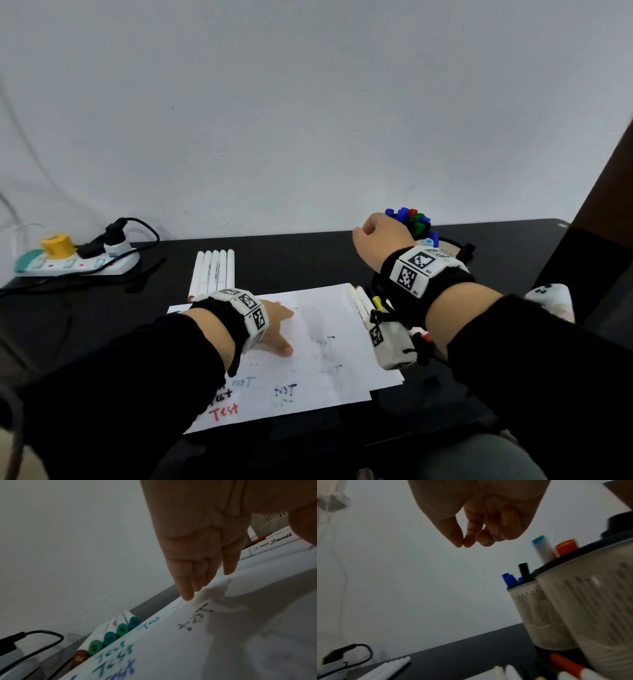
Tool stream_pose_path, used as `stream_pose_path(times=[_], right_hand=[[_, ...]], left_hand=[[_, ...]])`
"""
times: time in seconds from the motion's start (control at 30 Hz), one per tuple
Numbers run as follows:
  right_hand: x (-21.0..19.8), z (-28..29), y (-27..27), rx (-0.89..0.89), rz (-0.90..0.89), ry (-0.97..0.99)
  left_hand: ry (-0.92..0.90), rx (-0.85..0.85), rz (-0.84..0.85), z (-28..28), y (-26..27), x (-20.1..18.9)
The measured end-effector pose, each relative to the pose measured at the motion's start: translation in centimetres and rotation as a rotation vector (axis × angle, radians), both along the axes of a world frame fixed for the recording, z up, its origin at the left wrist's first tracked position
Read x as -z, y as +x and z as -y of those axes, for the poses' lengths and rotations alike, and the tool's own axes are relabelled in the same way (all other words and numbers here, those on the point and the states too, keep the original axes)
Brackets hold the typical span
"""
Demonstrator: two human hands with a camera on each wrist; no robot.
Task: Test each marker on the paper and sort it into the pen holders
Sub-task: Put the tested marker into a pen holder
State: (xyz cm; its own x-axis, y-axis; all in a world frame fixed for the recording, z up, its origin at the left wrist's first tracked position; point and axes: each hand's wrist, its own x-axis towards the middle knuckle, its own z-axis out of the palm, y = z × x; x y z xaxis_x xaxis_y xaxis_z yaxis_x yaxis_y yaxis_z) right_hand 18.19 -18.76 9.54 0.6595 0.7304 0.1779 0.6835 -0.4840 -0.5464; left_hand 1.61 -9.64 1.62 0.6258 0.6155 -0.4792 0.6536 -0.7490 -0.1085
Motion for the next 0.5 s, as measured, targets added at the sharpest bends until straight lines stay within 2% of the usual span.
stream_pose_path(times=[0.2, 0.5], right_hand=[[0.3, -3.7, -4.0, -0.151, -0.003, -0.088], [3.2, -11.4, -9.7, -0.322, -0.002, -0.260]], left_hand=[[-0.029, -0.053, -0.012, -1.9, -3.7, -0.4], [-0.084, -0.165, 0.009, -5.0, -8.9, 0.5]])
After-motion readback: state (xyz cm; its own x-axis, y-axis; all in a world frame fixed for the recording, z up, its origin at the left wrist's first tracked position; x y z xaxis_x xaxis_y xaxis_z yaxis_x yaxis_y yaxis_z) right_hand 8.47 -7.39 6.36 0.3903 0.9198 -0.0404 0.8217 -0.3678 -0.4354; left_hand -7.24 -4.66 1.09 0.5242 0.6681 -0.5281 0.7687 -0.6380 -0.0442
